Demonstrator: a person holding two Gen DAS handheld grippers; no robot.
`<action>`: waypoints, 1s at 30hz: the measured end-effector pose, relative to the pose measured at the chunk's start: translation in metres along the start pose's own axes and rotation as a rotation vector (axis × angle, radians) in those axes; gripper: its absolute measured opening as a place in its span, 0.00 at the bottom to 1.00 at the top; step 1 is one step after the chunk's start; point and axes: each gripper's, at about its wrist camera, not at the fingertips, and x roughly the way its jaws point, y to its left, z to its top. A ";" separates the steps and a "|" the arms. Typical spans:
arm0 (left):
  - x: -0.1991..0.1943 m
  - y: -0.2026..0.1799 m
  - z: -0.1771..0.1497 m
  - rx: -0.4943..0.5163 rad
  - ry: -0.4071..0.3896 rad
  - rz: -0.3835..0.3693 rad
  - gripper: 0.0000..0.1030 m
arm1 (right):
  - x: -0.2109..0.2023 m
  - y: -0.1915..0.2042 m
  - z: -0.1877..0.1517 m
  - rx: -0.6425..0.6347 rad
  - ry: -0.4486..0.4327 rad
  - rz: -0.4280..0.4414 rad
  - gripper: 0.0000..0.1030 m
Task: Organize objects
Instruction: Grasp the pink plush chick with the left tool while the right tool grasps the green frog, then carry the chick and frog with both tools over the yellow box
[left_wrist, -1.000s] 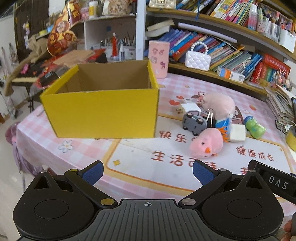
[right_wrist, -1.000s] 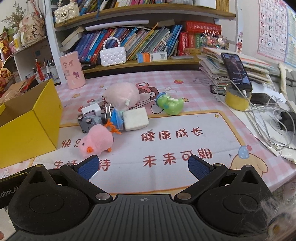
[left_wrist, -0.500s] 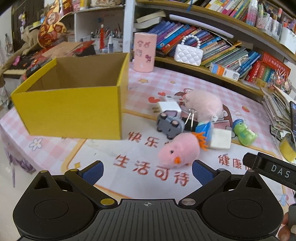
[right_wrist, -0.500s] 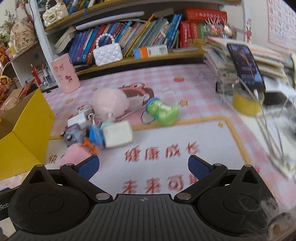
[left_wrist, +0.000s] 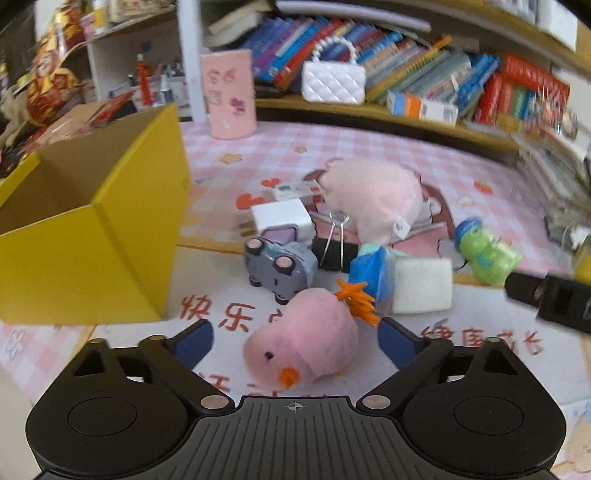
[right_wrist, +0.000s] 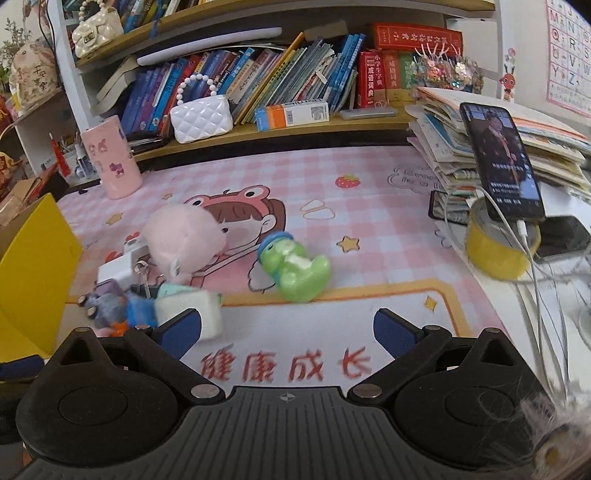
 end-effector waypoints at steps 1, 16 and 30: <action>0.006 -0.002 0.000 0.013 0.010 0.007 0.87 | 0.005 -0.002 0.003 -0.008 0.002 0.002 0.98; -0.020 0.026 -0.002 -0.118 0.052 -0.023 0.65 | 0.104 0.001 0.036 -0.281 0.082 0.043 0.64; -0.041 0.042 0.016 -0.271 -0.014 -0.100 0.64 | 0.067 -0.019 0.041 -0.072 0.072 0.059 0.40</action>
